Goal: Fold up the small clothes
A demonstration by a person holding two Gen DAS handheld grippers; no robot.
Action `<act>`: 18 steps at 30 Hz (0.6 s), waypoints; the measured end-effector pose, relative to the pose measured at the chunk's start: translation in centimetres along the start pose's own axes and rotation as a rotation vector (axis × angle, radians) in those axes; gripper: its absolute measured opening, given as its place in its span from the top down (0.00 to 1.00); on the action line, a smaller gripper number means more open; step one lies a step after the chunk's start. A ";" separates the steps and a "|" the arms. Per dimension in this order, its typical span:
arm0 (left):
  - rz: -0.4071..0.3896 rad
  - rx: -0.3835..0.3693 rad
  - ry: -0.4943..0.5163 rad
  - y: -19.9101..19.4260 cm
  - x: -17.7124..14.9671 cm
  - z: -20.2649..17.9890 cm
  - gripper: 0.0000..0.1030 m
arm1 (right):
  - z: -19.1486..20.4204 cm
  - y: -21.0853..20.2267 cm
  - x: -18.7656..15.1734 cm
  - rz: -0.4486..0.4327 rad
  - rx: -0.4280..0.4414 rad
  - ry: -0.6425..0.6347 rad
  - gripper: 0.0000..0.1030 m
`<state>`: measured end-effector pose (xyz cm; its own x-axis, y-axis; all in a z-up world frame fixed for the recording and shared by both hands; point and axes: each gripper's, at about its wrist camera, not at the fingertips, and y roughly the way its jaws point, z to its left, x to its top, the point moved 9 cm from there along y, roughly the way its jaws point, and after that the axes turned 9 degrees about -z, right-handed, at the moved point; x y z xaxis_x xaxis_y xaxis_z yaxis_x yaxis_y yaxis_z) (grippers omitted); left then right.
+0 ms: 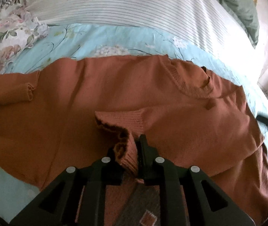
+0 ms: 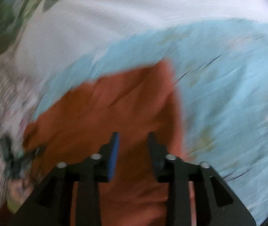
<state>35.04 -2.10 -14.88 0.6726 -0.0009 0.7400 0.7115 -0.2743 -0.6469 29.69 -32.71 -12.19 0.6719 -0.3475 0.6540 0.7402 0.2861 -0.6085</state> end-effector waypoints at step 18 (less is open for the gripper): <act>-0.106 0.136 -0.083 -6.8 0.7 5.4 0.54 | 1.7 -1.7 -2.8 0.074 0.007 0.142 0.00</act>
<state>31.76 5.00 -10.98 0.6027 0.1019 0.7914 0.7965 -0.1357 -0.5892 26.65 -30.67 -12.19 0.7150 -0.4481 0.5367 0.6891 0.3221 -0.6492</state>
